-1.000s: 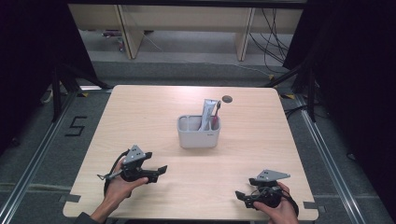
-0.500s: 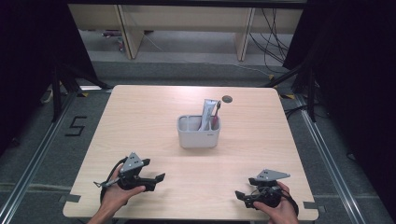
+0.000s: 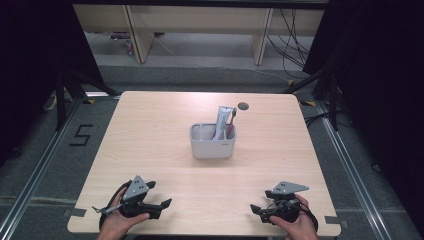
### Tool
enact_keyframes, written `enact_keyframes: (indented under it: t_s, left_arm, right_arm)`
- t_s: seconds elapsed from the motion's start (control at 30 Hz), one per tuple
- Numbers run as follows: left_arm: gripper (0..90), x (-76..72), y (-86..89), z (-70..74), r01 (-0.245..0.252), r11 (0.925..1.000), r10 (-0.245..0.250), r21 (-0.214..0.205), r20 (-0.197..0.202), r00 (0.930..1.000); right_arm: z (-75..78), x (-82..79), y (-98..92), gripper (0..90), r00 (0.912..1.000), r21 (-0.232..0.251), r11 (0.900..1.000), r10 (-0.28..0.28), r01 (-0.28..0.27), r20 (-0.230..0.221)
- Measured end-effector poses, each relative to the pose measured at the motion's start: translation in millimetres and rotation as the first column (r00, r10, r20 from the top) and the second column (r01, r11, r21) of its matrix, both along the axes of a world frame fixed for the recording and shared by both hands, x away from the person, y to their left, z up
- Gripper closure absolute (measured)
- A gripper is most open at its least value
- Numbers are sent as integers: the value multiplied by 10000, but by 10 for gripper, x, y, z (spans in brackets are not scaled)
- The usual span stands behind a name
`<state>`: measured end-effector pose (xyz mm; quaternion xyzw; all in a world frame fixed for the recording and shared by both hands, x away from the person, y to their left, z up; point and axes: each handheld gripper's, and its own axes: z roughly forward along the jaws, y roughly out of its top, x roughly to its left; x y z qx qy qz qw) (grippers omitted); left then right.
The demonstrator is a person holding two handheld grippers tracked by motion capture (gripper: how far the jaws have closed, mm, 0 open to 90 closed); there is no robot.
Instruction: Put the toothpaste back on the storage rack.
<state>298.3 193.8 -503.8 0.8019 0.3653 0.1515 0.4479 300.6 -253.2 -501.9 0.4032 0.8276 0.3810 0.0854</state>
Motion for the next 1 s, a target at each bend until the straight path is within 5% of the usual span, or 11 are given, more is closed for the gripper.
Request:
enact_keyframes:
  t_s: [0.07,0.17,0.3,0.77,1.0]
  left_arm:
    - [155,-39,9,-17,-26,9998,25,212,20,10000]
    - [156,-101,-7,-42,207,9919,-236,1250,219,9995]
    - [158,-153,4,-2,318,9878,-387,1522,425,9983]
    - [157,-163,-3,-15,171,9939,-198,1086,235,9995]
    - [157,-143,9,-21,193,9916,-225,1281,236,9995]
  right_arm:
    - [6,-7,-3,223,10000,-55,10000,-12,12,29]
    - [16,-23,-12,223,9998,-146,9997,-219,219,-6]
    - [13,-37,-1,223,9992,44,9994,-340,341,-206]
    - [4,-28,8,215,9999,-24,9999,-151,151,30]
    - [7,-29,4,215,9998,-86,9998,-158,159,154]
